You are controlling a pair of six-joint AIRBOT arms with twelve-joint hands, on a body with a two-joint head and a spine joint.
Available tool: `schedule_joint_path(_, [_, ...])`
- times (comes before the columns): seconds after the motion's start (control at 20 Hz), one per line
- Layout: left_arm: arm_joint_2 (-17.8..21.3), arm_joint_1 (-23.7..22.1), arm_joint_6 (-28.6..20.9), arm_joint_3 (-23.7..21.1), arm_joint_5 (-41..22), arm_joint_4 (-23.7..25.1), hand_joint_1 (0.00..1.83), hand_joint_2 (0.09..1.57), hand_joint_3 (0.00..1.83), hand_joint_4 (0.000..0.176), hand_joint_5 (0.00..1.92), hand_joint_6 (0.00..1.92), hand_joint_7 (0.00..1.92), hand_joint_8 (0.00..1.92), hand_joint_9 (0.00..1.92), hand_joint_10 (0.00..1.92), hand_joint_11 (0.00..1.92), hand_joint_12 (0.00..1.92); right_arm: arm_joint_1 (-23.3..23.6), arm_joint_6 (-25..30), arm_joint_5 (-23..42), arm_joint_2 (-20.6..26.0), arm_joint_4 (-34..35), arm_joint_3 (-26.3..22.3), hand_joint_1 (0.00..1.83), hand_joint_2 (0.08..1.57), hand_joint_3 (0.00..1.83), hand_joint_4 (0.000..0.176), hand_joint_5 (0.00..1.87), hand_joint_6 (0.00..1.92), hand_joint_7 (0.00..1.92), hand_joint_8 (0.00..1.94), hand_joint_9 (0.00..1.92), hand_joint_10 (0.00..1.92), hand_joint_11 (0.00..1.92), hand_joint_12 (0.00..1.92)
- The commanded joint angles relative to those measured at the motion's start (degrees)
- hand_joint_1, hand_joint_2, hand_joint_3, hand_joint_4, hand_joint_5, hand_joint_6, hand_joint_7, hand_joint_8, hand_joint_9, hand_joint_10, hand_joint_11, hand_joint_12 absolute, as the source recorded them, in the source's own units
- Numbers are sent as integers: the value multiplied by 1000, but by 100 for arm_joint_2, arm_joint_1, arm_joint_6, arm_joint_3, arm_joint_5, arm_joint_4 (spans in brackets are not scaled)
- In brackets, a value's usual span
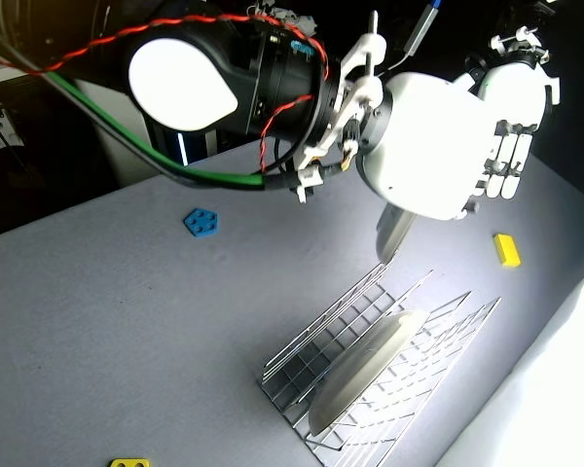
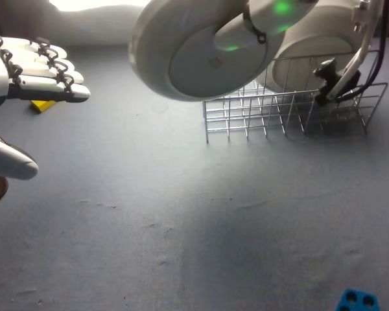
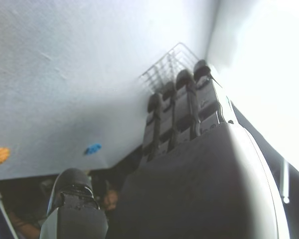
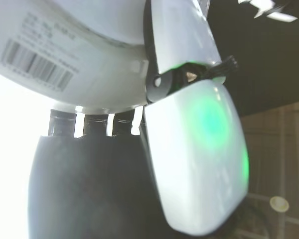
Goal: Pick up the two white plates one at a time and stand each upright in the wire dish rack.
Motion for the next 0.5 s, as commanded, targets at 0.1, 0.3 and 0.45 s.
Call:
schedule_joint_path(0.1, [70,-167,-29,-50,-93,-300,0,1052,2,0,91,0,89,0,59,0,4,27,91,90,971,27,228,105,1497,1085,0,0,901,934,976,956,1073,852,849,1493])
schedule_joint_path(0.3, [78,-125,-72,-62,-77,-220,0,1049,0,0,120,9,114,7,83,7,24,51,113,87,1032,29,273,192,1497,1084,0,0,901,933,984,931,1072,857,847,1503])
schedule_joint_path(0.45, [65,-88,-102,-16,-75,-219,0,1048,0,0,120,8,111,5,80,5,21,52,54,64,1030,38,272,224,1497,1083,0,0,904,930,986,929,1073,854,850,1500])
